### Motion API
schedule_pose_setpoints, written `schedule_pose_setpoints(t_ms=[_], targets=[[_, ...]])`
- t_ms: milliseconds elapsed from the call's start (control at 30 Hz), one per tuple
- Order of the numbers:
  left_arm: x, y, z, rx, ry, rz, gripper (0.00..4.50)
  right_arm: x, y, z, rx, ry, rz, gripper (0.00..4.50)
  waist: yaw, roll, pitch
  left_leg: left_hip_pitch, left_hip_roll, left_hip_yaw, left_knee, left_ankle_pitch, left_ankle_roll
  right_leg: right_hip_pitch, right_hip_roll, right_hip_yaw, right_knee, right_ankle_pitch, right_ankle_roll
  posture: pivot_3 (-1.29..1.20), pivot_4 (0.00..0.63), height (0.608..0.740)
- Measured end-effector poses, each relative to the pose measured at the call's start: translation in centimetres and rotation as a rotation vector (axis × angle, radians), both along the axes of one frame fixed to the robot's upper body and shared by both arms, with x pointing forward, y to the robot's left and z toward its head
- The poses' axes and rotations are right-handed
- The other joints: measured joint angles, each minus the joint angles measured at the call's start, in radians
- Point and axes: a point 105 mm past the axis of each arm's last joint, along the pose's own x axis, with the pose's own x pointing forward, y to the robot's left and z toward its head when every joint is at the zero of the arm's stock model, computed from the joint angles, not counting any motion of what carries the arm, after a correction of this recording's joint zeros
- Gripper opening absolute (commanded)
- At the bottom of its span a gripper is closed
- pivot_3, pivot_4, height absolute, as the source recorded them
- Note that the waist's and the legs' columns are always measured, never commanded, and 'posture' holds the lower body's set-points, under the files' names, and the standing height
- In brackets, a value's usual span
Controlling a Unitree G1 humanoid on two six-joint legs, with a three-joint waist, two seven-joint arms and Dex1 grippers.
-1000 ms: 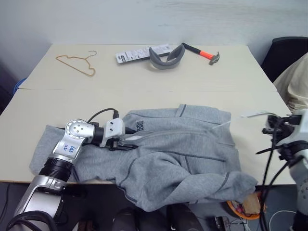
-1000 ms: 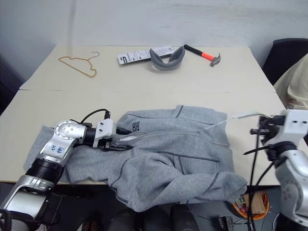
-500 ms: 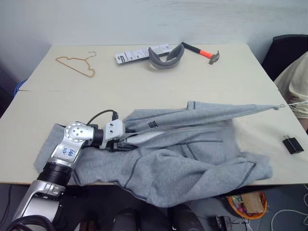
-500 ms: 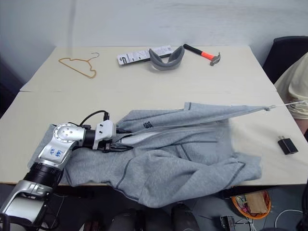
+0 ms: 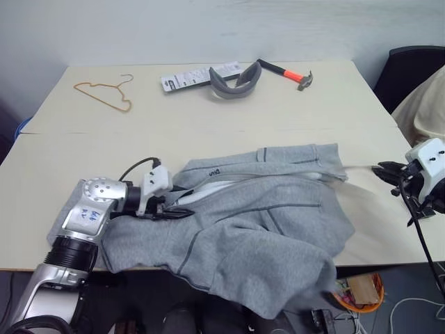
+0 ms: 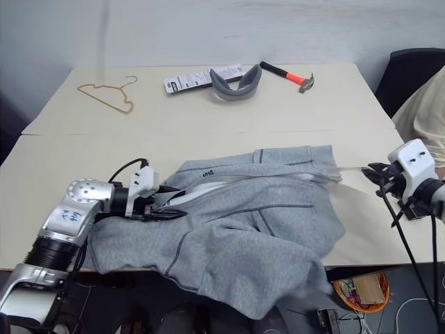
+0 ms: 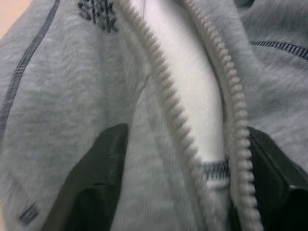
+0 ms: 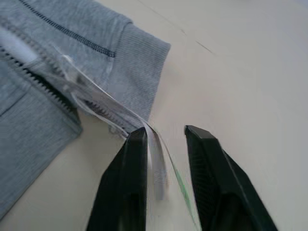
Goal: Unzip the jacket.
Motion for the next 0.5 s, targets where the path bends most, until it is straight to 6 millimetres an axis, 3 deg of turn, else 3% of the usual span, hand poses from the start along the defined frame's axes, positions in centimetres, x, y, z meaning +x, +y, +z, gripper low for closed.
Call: schedule_pose_setpoints(t_ms=[33, 200, 333, 400, 500], targets=[[-0.1, 1.1, 0.7, 0.014, 0.012, 0.008, 4.5, -0.6, -0.3, 0.5, -0.011, 0.018, 0.019, 2.57, -0.001, -0.001, 0.001, 0.0, 0.0, 0.0, -0.001, 0.0, 0.0, 0.0, 0.0, 0.0, 0.0, 0.0, 0.0, 0.0, 0.15, 0.74], [-0.3, 7.4, 6.5, 0.044, 0.029, 0.11, 4.5, -5.1, -1.6, 2.4, -0.016, 0.184, 0.139, 4.37, -0.002, -0.003, 0.003, 0.002, -0.001, 0.004, -0.006, 0.0, 0.0, -0.001, 0.001, -0.002, -0.003, -0.001, -0.001, 0.0, 0.15, 0.74], [-0.3, 11.3, 10.2, 0.048, -0.032, 0.268, 4.5, -8.6, -2.7, 4.1, 0.1, 0.318, 0.155, 4.49, -0.002, -0.006, 0.004, 0.001, -0.002, 0.006, -0.006, -0.001, 0.002, -0.003, 0.0, -0.001, -0.004, 0.0, 0.0, 0.0, 0.15, 0.74], [-0.9, 13.1, 11.3, 0.063, -0.044, 0.334, 4.5, -9.4, -2.9, 5.7, 0.163, 0.277, 0.14, 4.49, -0.006, -0.008, 0.005, 0.001, 0.0, 0.007, -0.006, -0.002, 0.001, -0.003, -0.001, 0.0, -0.004, 0.0, 0.0, 0.0, 0.15, 0.74], [-1.4, 13.9, 12.3, 0.076, -0.078, 0.358, 4.5, -9.7, -3.0, 7.9, 0.224, 0.185, 0.136, 4.49, -0.008, -0.011, 0.007, 0.001, 0.0, 0.008, -0.006, -0.002, 0.001, -0.004, -0.001, 0.0, -0.003, 0.0, 0.0, 0.0, 0.15, 0.74]])
